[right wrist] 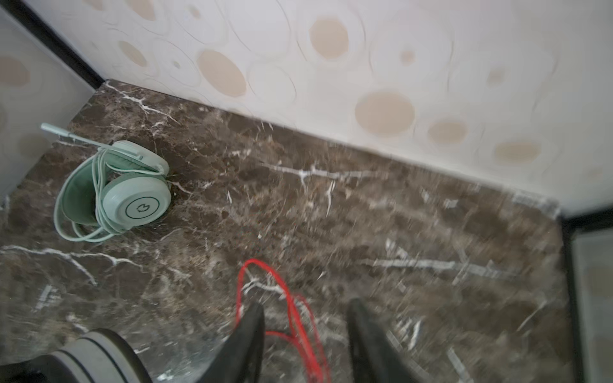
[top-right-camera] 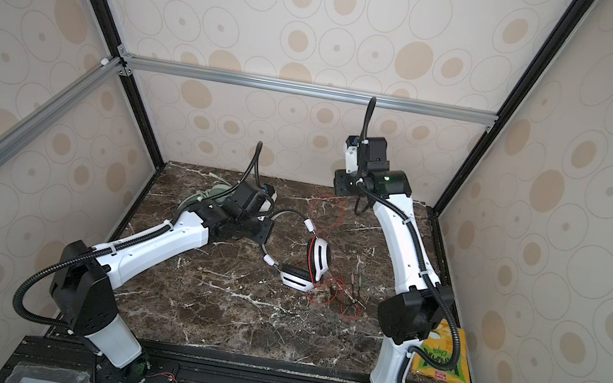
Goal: Wrap the headphones
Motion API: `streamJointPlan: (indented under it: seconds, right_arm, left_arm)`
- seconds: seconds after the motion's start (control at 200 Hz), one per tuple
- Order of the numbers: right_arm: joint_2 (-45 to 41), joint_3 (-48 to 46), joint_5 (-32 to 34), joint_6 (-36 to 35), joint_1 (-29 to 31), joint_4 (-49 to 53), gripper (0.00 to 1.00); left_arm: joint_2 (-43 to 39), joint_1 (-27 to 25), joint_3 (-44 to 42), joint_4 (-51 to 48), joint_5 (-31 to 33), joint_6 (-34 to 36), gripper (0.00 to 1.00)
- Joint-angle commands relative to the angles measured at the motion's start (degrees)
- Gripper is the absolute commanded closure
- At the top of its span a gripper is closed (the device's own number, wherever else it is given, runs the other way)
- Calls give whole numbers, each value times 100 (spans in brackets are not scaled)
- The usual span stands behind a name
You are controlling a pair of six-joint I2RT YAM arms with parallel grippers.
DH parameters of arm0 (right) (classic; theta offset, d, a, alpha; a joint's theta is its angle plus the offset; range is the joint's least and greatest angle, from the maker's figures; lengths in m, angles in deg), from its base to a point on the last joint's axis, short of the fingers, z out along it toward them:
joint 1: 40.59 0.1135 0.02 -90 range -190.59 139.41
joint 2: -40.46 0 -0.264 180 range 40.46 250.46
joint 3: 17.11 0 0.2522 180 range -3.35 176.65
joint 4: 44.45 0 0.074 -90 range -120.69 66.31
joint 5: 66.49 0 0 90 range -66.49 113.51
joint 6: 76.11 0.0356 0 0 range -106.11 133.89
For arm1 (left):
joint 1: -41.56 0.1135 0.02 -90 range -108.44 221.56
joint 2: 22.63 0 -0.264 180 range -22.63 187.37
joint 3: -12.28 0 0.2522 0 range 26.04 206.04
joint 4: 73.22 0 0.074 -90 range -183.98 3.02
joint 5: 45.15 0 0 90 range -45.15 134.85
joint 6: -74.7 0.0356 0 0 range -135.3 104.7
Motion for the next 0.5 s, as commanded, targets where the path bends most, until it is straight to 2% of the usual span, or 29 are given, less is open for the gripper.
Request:
streamJointPlan:
  seconds: [0.0,0.11,0.245,0.37,0.495]
  right_arm:
    - [-985,-1550,-214,297,-47,-716,43]
    - [-1990,-3096,-309,424,-60,-1293,40]
    - [-3071,-4350,-922,540,-61,-1656,34]
    - [-3706,-4914,-1503,669,-51,-1722,30]
    - [-3879,-5142,-2228,754,-49,-1786,27]
  left_arm:
    - [-231,-38,204,178,60,-41,100]
    - [-159,-29,271,103,168,-62,100]
    - [-82,-11,304,45,183,-96,100]
    - [-54,-7,309,35,230,-115,100]
    - [-61,4,308,35,235,-121,100]
